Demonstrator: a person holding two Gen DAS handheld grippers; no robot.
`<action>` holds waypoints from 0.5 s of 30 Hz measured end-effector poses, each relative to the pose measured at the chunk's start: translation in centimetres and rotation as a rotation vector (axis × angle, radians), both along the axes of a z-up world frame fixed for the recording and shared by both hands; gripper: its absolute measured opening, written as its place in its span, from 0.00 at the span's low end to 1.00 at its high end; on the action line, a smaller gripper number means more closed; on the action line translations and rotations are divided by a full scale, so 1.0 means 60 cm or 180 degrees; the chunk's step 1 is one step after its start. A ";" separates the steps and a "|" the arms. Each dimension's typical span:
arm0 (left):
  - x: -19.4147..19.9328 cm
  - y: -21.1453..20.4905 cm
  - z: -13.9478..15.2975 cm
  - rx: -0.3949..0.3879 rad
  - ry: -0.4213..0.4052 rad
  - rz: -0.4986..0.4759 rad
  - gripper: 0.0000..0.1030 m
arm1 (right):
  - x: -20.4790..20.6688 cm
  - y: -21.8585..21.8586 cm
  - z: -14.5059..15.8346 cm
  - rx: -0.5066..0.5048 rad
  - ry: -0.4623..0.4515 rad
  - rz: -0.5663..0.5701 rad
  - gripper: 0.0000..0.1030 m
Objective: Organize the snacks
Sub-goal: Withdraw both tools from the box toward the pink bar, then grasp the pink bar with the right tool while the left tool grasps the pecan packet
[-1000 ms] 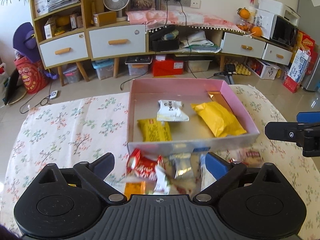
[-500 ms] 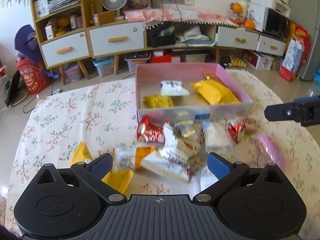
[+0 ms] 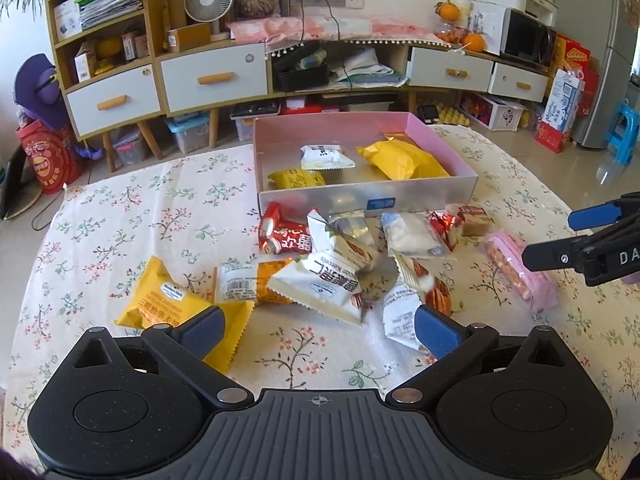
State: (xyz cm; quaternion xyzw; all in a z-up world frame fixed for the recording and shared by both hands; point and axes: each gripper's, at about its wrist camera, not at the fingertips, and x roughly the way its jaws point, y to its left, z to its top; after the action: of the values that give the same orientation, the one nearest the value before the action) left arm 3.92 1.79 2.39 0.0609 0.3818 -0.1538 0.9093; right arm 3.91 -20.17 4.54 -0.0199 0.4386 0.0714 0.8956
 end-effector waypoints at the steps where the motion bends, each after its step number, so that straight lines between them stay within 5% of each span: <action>1: -0.002 -0.001 -0.002 -0.0006 -0.0003 -0.0014 0.99 | -0.004 -0.005 -0.003 -0.0028 0.0018 -0.0007 1.00; 15: -0.026 -0.065 -0.034 -0.0220 0.0015 -0.0311 0.99 | -0.011 -0.029 -0.046 -0.0207 0.0317 -0.0042 1.00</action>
State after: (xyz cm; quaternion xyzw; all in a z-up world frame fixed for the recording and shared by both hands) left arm 2.37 -2.09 0.32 0.0477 0.3749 -0.2112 0.9014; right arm 3.24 -21.92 1.77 -0.0426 0.4848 0.0521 0.8720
